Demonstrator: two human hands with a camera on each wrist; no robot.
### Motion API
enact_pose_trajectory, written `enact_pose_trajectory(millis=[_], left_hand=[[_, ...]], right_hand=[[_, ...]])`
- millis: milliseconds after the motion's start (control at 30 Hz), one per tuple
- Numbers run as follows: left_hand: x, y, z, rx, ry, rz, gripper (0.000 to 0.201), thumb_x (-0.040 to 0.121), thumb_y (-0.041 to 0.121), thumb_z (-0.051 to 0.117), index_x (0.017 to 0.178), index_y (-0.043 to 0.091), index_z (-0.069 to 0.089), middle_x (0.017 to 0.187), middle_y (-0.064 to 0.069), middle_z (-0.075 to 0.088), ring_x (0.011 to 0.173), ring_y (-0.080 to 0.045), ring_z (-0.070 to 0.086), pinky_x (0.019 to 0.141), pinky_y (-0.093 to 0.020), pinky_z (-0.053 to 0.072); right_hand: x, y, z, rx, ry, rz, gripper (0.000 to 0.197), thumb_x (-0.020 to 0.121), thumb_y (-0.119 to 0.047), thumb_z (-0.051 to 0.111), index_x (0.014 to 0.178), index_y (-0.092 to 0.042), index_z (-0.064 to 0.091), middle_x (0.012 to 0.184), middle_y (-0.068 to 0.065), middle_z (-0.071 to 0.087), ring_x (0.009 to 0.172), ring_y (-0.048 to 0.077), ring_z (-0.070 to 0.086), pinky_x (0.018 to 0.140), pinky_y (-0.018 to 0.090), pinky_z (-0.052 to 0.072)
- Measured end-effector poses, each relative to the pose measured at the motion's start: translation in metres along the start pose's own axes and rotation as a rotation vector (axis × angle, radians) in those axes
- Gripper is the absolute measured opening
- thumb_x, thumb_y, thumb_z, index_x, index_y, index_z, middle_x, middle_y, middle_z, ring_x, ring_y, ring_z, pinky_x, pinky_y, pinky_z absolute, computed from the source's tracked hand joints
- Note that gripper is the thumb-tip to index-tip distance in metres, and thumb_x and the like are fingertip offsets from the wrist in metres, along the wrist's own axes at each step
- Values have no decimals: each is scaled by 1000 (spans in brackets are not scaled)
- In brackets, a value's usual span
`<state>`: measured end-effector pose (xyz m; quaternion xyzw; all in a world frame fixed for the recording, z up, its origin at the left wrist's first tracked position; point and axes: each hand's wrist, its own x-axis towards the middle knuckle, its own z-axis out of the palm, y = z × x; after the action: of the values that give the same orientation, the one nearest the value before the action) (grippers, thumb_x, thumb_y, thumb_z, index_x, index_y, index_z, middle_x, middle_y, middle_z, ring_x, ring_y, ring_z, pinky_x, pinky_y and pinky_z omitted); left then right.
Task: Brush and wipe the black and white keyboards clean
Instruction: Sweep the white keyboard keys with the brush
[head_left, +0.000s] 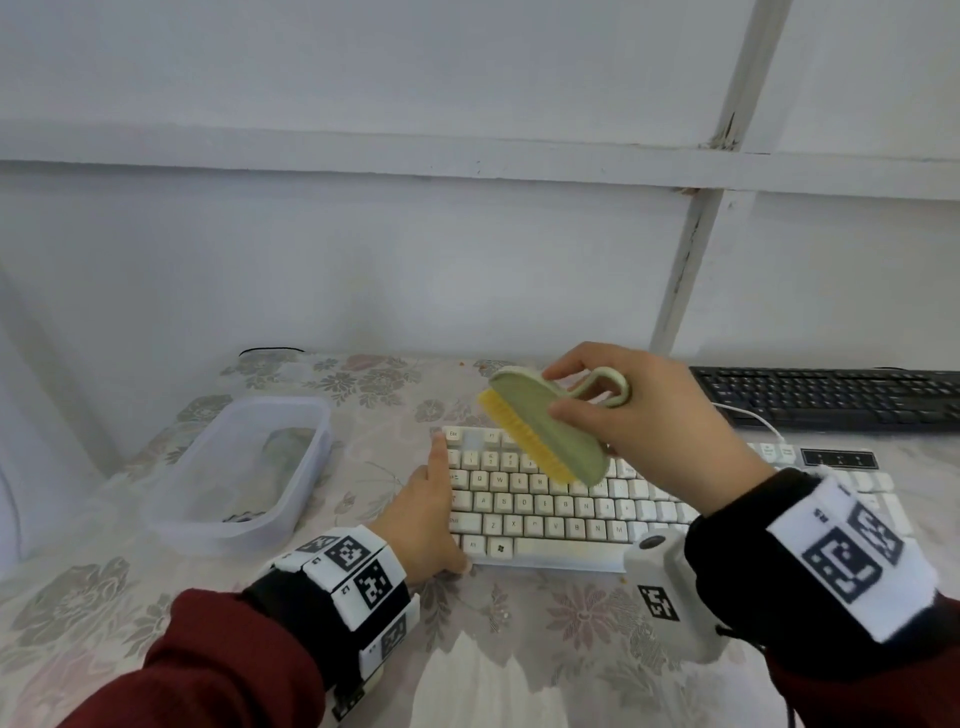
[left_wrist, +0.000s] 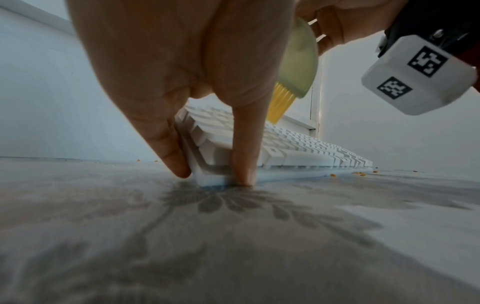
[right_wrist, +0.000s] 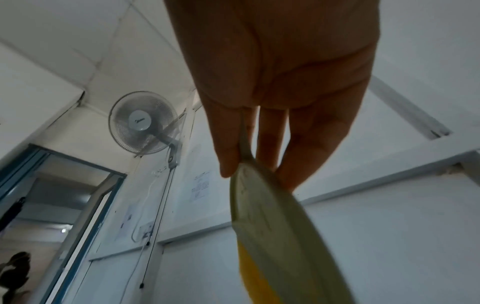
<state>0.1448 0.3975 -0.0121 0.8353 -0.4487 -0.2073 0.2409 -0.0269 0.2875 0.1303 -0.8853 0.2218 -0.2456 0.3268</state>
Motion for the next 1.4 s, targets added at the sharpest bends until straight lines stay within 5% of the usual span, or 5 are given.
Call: enact_pose_trajectory(millis=[233,433,967,1167,1400], left_hand=[[8,-9,4,-42,2,17,141,57,20,85,143,29,-26,137,-4,39,119,-20,48,97,-39,48],[7,-8,4,-30,6,12,138,59,20,84,143,28,-26,135,-3,39,118,-21,48,97,-39,48],[7,-8,4,-31,29,43,138,55,22,84,144,29,-21,136,-3,38,119,-21,46,97,-39,47],[5,-6,2,-28,35,33,134,56,21,83,145,26,-18,134,-3,39,116,-20,48,95,-38,48],[2,1,-2,-41,57,45,112,55,17,83,140,17,9,115,-1,49,99,-17,55,79,-32,53]], right_hand=[[-6,-1,20,-224,-99,36,20,86,-28,65,103,-37,71,91,-10,71,80,11,63,76,31,52],[-11,10,16,-34,-160,106,17,83,-24,70,93,-36,74,72,-16,65,56,-4,53,52,9,39],[-23,21,54,446,123,46,13,86,-15,66,78,-24,71,80,-13,69,80,-3,62,70,7,43],[-9,9,70,316,255,-57,10,88,-32,59,79,-31,63,79,-15,64,94,22,57,77,37,49],[-6,6,92,195,246,-8,19,83,-43,48,81,-28,60,81,-14,62,94,16,52,84,49,45]])
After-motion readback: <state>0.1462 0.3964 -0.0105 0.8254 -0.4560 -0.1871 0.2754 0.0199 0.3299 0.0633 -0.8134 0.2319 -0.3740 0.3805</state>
